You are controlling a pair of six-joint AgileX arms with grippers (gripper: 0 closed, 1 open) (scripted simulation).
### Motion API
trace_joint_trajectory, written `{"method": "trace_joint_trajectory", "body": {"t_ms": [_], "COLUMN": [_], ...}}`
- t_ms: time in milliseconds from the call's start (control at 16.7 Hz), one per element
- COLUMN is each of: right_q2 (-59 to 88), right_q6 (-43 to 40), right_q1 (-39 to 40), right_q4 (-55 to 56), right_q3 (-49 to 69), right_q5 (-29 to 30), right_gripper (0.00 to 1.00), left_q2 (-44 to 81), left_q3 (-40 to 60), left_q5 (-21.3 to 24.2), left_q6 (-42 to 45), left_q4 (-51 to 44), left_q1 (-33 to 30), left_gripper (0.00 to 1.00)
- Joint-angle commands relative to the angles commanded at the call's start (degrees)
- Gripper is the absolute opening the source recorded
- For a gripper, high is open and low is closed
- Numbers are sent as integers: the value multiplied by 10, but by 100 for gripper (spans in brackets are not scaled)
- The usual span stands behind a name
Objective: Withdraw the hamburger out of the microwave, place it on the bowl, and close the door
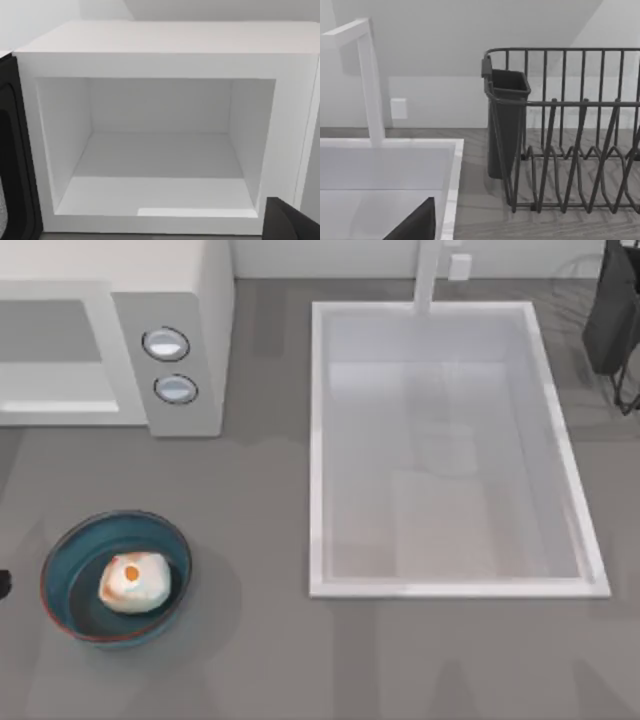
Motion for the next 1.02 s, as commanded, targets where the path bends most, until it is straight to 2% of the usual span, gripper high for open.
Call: {"method": "trace_joint_trajectory", "body": {"t_ms": [360,540,840,1020], "right_q2": [0,0,0,0], "right_q6": [0,0,0,0], "right_q1": [0,0,0,0], "right_q4": [0,0,0,0], "right_q3": [0,0,0,0], "right_q5": [0,0,0,0], "right_gripper": [100,100,100,100], "left_q2": [127,166,168,204], "left_q3": [-23,-31,-29,6], "left_q5": [-61,-86,-86,-58], "left_q6": [2,3,3,31], "left_q4": [157,202,203,169], "left_q1": [-62,-87,-86,-51], "left_gripper": [0,0,0,0]}}
